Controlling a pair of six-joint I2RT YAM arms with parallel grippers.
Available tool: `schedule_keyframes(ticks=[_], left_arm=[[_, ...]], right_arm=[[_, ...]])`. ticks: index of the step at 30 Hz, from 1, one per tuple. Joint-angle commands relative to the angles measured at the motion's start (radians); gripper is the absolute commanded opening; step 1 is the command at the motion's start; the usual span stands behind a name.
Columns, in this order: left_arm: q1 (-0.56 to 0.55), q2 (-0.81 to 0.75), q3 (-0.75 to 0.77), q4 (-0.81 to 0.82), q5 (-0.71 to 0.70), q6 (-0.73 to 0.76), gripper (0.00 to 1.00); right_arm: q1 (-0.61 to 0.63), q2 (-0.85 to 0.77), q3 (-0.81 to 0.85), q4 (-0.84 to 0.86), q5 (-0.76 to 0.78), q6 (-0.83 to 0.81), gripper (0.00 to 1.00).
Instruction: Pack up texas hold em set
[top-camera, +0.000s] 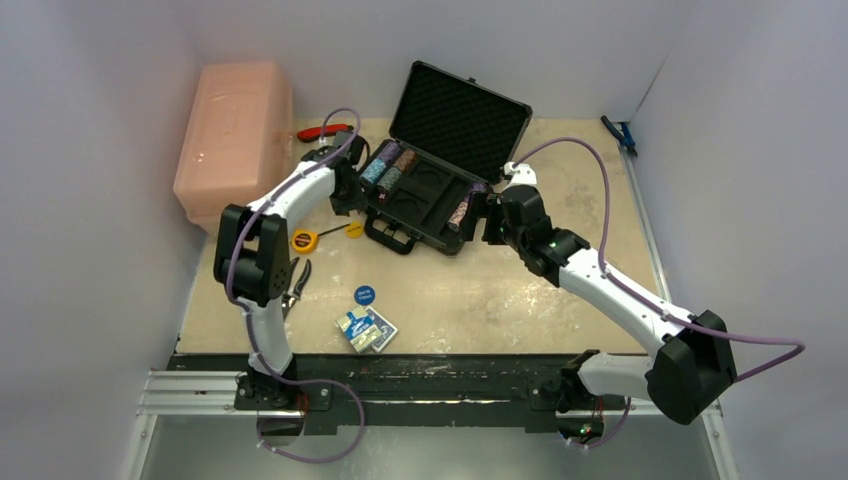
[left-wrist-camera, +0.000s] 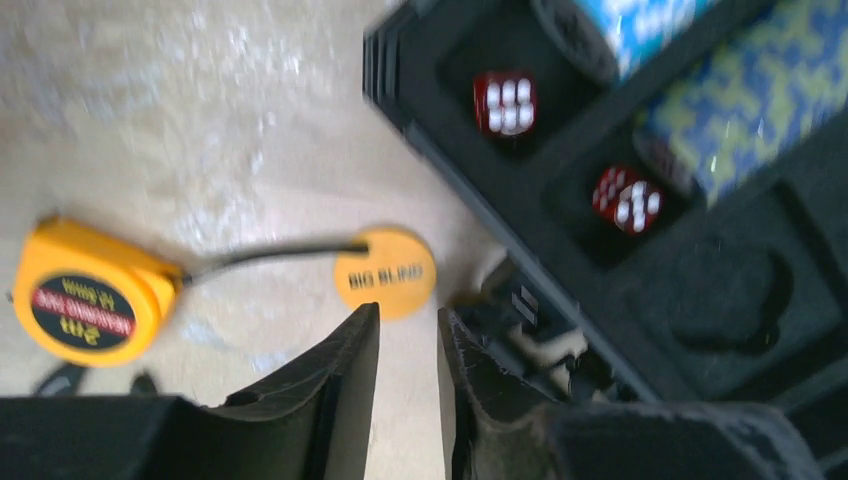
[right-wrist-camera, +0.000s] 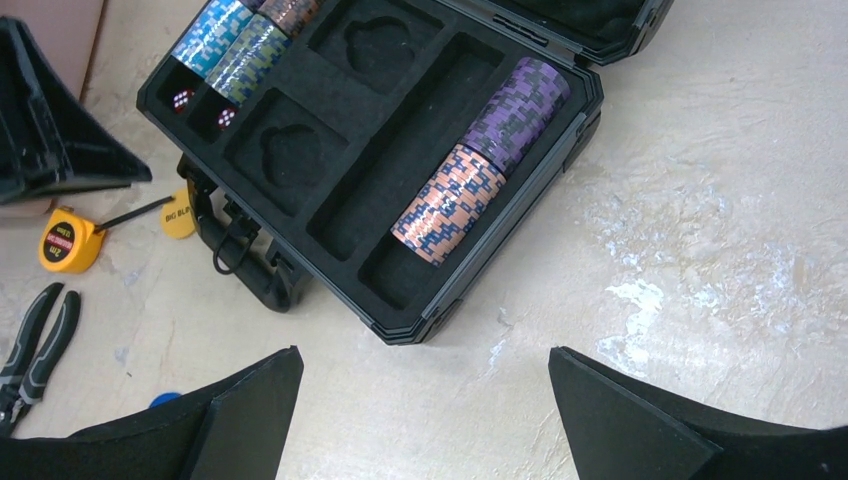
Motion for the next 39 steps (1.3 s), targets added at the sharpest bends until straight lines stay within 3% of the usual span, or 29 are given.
schedule_keyframes(ticks=[1, 6, 10, 19, 24, 26, 31, 39], left_arm=[[0.047, 0.135, 0.172, -0.118, -0.023, 0.086, 0.23], [0.08, 0.253, 0.308, -0.209, 0.021, 0.105, 0.12], [0.079, 0.279, 0.349, -0.243, 0.036, 0.115, 0.12], [0.041, 0.366, 0.465, -0.501, 0.128, 0.119, 0.11], [-0.009, 0.435, 0.547, -0.649, 0.046, 0.145, 0.13], [-0.016, 0.389, 0.482, -0.588, 0.052, 0.15, 0.11], [-0.019, 0.14, 0.223, -0.352, 0.025, 0.187, 0.33], [-0.022, -0.318, -0.064, -0.132, -0.023, 0.25, 0.77]], right_arm=[[0.0, -0.006, 0.006, 0.02, 0.004, 0.003, 0.99], [0.001, 0.0, 0.007, 0.023, 0.011, 0.003, 0.99], [0.001, 0.001, 0.005, 0.026, 0.014, 0.003, 0.99], [0.001, -0.021, 0.002, 0.023, 0.021, 0.003, 0.99], [0.0, -0.046, -0.002, 0.021, 0.024, 0.001, 0.99], [0.0, -0.056, -0.006, 0.027, 0.018, -0.003, 0.99], [0.0, -0.051, 0.027, 0.04, -0.022, -0.036, 0.99], [0.016, 0.068, 0.182, 0.099, -0.322, -0.085, 0.98]])
